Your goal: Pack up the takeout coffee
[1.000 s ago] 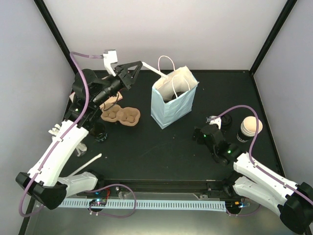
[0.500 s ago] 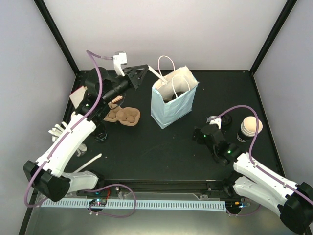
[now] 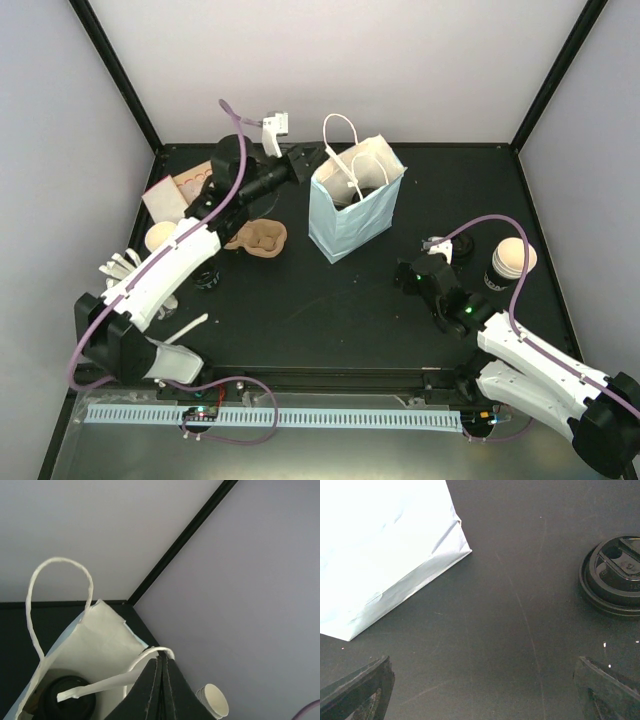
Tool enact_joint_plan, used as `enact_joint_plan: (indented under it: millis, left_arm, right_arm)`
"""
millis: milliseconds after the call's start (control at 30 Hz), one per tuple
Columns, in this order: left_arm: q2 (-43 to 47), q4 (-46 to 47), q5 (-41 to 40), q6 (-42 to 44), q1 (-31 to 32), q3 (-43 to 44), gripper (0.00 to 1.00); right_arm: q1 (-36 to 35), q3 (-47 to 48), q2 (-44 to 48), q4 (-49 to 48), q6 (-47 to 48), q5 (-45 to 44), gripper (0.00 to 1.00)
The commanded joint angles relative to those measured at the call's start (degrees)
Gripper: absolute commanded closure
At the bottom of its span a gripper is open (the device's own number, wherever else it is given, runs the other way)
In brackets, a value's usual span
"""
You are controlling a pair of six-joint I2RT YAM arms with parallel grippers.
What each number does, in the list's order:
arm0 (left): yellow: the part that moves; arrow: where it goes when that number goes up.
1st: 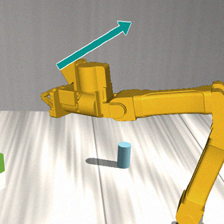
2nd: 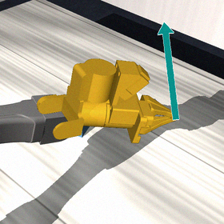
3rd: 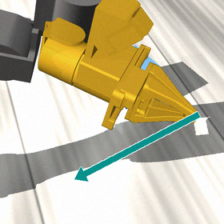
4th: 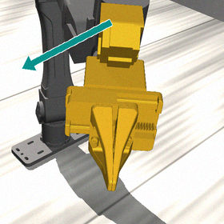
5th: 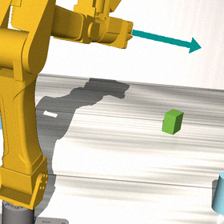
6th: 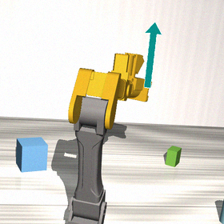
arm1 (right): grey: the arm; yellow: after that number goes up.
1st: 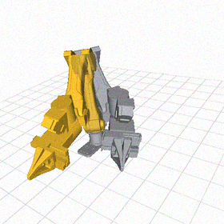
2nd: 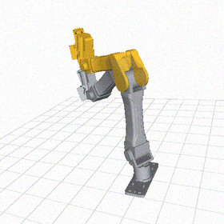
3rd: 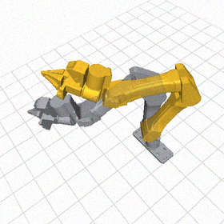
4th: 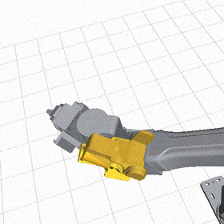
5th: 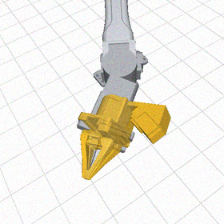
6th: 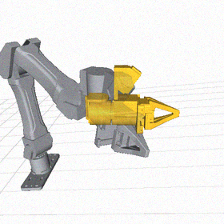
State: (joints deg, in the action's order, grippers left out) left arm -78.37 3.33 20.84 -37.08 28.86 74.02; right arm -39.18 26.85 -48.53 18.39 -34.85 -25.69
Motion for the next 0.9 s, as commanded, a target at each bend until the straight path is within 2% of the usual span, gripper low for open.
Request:
enact_joint_plan:
  millis: [0, 33, 67, 100, 133, 200, 500, 700, 867]
  left_arm:
    - [-3.0, 2.6, 1.1, -0.3, 1.0, 3.7, 0.98]
    - [-3.7, 2.1, 1.1, -0.1, 1.1, 4.1, 0.89]
    - [-4.0, 1.3, 1.0, 0.6, 1.1, 4.3, 0.73]
    - [-4.1, 0.1, 0.6, 1.1, 1.1, 4.4, 0.53]
    - [-4.0, -1.5, 0.0, 1.7, 1.1, 4.6, 0.4]
    - [-3.2, -3.9, -1.0, 3.5, 1.1, 4.3, 0.26]
    - [7.5, -11.5, -4.1, 12.0, 1.0, -2.5, 0.02]
    - [16.7, -15.8, -7.0, 19.2, 1.0, -8.9, 0.01]
    - [24.5, -15.2, -10.2, 23.6, 1.1, -17.6, 0.01]
  right_arm:
    - [0.2, 0.0, 0.4, -1.5, -0.6, -1.1, 0.0]
    - [0.2, 0.0, 0.4, -1.5, -0.6, -1.1, 0.0]
    - [0.2, 0.0, 0.5, -1.4, -0.6, -1.1, 0.0]
    - [0.2, 0.0, 0.5, -1.4, -0.7, -1.2, 0.0]
    - [0.2, 0.0, 0.4, -1.4, -0.7, -1.2, 0.0]
    - [0.2, 0.0, 0.5, -1.4, -0.7, -1.2, 0.0]
    - [0.2, 0.0, 0.2, -1.5, -0.6, -1.2, 0.0]
    - [0.2, 0.0, 0.7, -1.3, -0.6, -1.3, 0.0]
    - [0.2, -0.2, 1.2, -1.6, -0.2, -1.3, 0.0]
